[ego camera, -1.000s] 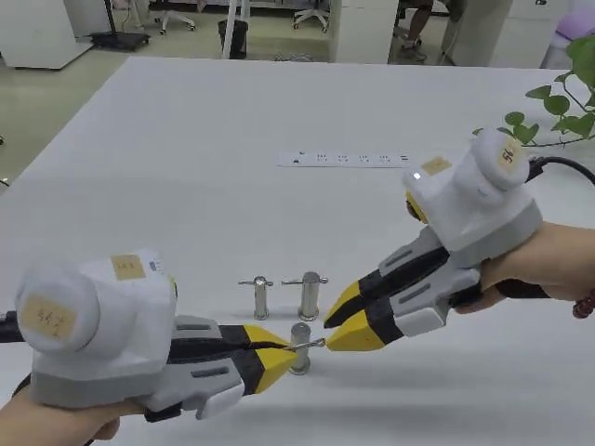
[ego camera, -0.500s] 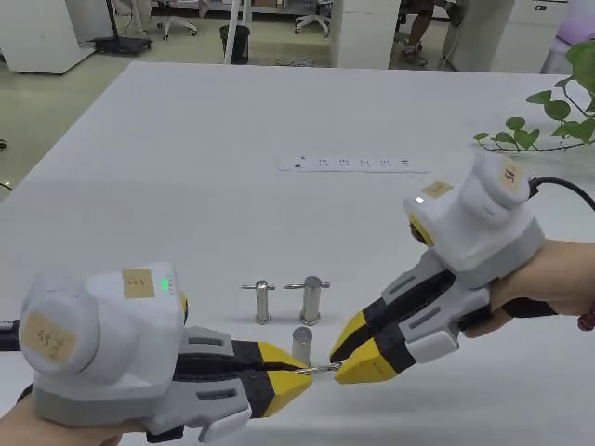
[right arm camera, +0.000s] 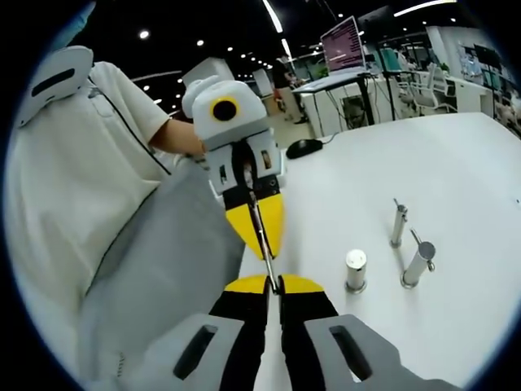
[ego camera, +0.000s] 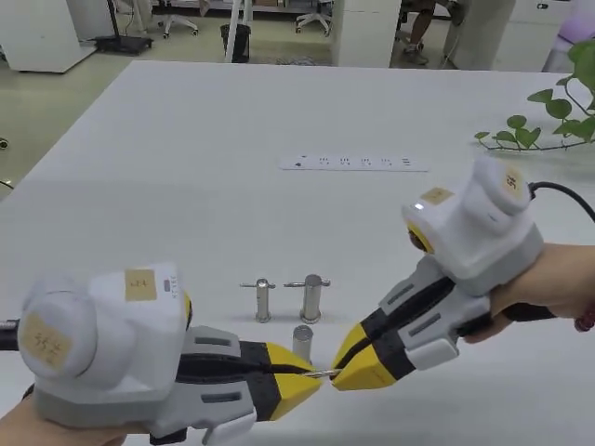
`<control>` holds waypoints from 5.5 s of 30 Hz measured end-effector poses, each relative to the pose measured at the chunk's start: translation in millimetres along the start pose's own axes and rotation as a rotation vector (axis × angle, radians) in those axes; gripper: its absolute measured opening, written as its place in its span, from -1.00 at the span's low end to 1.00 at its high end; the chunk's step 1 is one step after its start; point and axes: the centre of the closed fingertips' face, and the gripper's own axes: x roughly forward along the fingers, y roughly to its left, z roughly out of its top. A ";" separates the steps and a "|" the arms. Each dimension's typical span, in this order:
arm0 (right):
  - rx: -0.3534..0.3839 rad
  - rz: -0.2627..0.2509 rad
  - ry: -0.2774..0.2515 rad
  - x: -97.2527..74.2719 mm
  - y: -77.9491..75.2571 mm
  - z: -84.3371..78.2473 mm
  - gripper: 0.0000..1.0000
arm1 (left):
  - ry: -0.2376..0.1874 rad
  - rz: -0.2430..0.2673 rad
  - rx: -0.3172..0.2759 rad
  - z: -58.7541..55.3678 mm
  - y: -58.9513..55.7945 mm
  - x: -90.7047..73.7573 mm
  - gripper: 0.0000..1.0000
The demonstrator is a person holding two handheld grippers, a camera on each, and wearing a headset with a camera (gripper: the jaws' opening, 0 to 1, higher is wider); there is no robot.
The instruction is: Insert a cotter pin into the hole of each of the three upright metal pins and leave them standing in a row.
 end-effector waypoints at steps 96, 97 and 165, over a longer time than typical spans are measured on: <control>-0.136 -0.276 0.189 -16.8 -73.3 -32.3 -0.94 | 0.104 0.261 -0.066 -54.3 76.1 39.2 -0.76; -0.136 -0.275 0.191 -16.1 -73.3 -32.6 -0.94 | 0.104 0.261 -0.066 -54.5 76.2 39.1 -0.76; -0.187 -0.317 0.178 7.9 -76.0 -16.3 -0.90 | 0.062 0.275 -0.226 -66.0 77.4 44.0 -0.74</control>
